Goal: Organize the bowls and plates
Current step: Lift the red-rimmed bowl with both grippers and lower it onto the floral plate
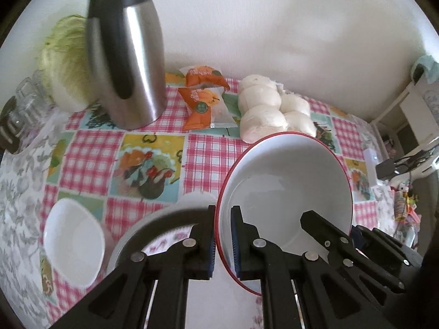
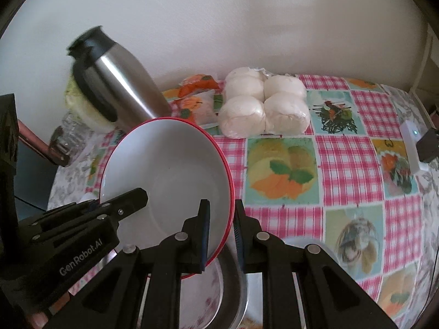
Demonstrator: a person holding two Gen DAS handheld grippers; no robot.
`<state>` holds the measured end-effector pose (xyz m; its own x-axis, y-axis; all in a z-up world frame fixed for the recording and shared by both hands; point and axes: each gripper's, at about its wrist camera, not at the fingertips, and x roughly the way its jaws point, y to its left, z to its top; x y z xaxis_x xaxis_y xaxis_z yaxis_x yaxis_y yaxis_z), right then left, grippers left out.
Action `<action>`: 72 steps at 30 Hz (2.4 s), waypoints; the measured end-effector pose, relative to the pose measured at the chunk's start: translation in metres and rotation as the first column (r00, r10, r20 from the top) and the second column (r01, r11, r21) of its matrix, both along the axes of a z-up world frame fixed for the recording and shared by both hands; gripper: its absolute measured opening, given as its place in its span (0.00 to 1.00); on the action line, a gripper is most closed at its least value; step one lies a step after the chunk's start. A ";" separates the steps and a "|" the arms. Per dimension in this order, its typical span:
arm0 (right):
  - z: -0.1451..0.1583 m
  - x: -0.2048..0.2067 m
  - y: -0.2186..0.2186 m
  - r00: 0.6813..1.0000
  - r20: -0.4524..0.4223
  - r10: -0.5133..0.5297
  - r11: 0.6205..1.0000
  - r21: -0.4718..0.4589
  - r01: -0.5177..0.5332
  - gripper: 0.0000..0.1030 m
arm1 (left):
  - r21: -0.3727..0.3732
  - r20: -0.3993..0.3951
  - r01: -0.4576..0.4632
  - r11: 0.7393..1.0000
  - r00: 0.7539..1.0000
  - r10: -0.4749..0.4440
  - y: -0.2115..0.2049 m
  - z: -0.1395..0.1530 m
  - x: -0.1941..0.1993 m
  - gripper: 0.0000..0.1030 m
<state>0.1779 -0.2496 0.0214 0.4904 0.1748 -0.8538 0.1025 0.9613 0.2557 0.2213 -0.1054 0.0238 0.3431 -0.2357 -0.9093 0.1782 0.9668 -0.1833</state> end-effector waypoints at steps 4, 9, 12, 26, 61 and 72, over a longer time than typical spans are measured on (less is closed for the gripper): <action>0.003 -0.021 0.015 1.000 -0.001 0.005 1.000 0.010 -0.005 0.17 | 0.017 0.013 -0.029 0.999 0.999 0.029 0.011 0.010 -0.024 0.11; -0.007 -0.048 0.034 1.000 -0.014 0.015 1.000 0.023 -0.015 0.17 | 0.035 0.005 -0.045 0.998 0.999 0.045 0.025 0.003 -0.050 0.11; -0.017 -0.060 0.041 1.000 -0.026 0.012 0.999 0.035 -0.011 0.17 | 0.023 -0.018 -0.061 0.998 0.998 0.061 0.035 -0.010 -0.065 0.11; -0.035 -0.080 0.048 0.998 -0.066 -0.013 0.999 0.041 0.016 0.17 | -0.115 -0.121 -0.139 0.984 0.985 0.125 0.062 -0.051 -0.099 0.11; -0.054 -0.061 0.059 0.994 -0.107 0.001 0.999 0.044 0.004 0.18 | -0.163 -0.172 -0.184 0.969 0.973 0.156 0.080 -0.064 -0.081 0.12; -0.060 -0.058 0.059 0.994 -0.113 -0.001 0.999 0.054 0.007 0.19 | -0.174 -0.162 -0.183 0.968 0.975 0.155 0.081 -0.062 -0.079 0.17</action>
